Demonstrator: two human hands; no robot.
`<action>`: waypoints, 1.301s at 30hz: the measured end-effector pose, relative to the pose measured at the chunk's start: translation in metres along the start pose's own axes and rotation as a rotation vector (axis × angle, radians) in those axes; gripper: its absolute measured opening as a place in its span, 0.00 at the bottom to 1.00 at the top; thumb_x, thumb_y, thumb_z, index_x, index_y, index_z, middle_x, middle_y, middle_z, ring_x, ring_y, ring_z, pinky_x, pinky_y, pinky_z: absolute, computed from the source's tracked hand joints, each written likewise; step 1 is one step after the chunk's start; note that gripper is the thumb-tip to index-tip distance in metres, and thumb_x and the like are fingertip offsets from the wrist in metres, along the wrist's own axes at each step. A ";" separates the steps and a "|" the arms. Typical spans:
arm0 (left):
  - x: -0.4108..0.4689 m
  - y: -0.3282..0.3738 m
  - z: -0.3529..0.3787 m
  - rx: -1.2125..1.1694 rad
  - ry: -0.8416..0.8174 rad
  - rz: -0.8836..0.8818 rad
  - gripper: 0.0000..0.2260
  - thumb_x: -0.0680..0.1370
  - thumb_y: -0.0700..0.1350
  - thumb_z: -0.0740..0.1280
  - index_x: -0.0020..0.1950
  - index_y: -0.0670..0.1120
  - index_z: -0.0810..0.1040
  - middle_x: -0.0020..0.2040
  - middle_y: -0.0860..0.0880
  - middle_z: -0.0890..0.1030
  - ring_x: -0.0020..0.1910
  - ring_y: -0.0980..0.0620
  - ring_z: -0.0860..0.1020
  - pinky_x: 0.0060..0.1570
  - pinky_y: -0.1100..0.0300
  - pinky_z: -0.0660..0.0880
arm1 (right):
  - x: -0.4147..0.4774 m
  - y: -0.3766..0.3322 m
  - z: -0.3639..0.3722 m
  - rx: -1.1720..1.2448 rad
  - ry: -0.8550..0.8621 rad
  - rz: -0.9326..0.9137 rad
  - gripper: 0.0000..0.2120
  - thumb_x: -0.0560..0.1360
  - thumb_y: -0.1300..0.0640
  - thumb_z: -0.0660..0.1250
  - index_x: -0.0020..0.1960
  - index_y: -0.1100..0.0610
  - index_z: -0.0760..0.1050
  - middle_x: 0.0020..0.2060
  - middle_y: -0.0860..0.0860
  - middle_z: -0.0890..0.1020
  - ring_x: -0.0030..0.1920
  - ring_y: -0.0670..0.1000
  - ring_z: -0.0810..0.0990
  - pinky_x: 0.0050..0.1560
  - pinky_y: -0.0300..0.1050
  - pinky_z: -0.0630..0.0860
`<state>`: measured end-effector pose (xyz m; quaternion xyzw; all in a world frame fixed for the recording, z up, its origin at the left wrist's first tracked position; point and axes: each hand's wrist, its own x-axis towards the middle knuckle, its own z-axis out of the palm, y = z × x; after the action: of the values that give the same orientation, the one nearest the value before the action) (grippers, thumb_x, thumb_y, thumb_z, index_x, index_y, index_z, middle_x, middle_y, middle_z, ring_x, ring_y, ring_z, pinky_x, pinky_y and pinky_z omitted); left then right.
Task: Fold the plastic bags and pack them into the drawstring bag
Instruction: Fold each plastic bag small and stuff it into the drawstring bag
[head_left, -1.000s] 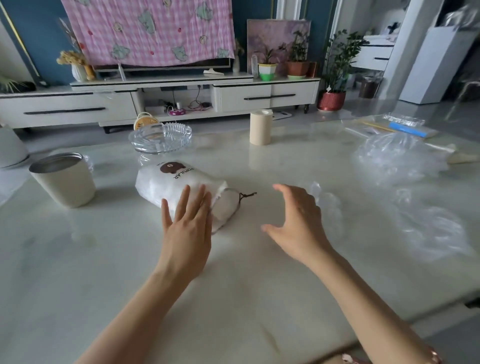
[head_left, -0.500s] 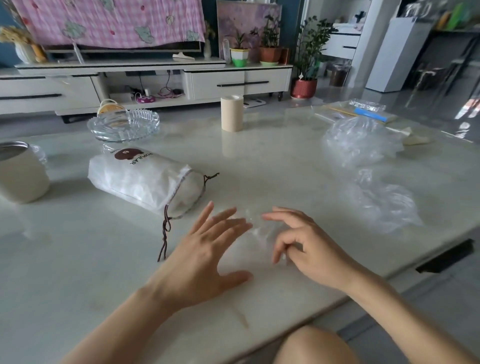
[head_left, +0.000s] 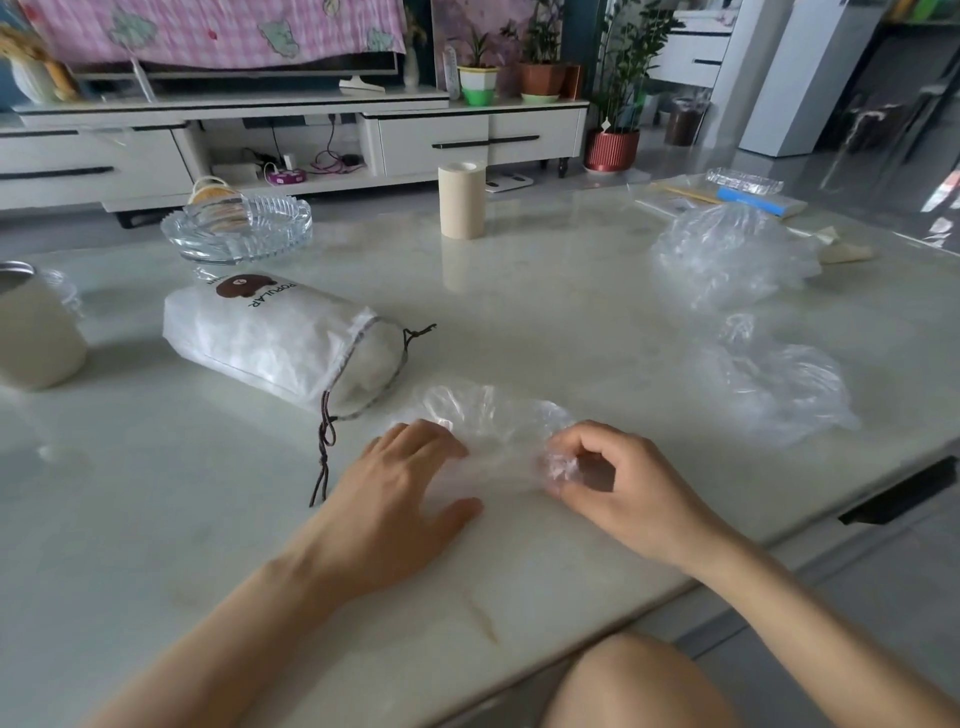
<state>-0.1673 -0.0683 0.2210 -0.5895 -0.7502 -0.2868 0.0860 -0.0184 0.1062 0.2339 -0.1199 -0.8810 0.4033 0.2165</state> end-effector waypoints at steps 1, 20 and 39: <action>0.002 -0.004 -0.001 0.004 -0.006 0.017 0.13 0.74 0.53 0.61 0.53 0.48 0.78 0.49 0.53 0.79 0.48 0.52 0.76 0.49 0.60 0.72 | 0.000 -0.001 -0.002 0.026 0.000 0.012 0.02 0.70 0.59 0.69 0.42 0.57 0.77 0.37 0.45 0.81 0.39 0.41 0.77 0.43 0.28 0.69; 0.006 0.011 -0.013 -0.037 0.097 -0.495 0.20 0.75 0.62 0.63 0.29 0.51 0.67 0.25 0.55 0.71 0.28 0.56 0.70 0.29 0.62 0.62 | 0.035 -0.020 0.036 -0.577 0.161 0.187 0.15 0.81 0.46 0.51 0.41 0.53 0.64 0.48 0.54 0.82 0.50 0.61 0.78 0.38 0.46 0.60; 0.016 -0.002 -0.012 0.278 0.031 -0.457 0.14 0.78 0.55 0.63 0.57 0.47 0.75 0.40 0.44 0.81 0.43 0.39 0.79 0.36 0.55 0.69 | 0.033 -0.006 0.024 -0.795 0.198 0.211 0.13 0.79 0.45 0.56 0.47 0.56 0.68 0.46 0.56 0.80 0.50 0.60 0.79 0.40 0.46 0.67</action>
<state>-0.1765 -0.0619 0.2372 -0.3827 -0.8947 -0.2019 0.1107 -0.0590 0.0991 0.2345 -0.3218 -0.9258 0.0387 0.1946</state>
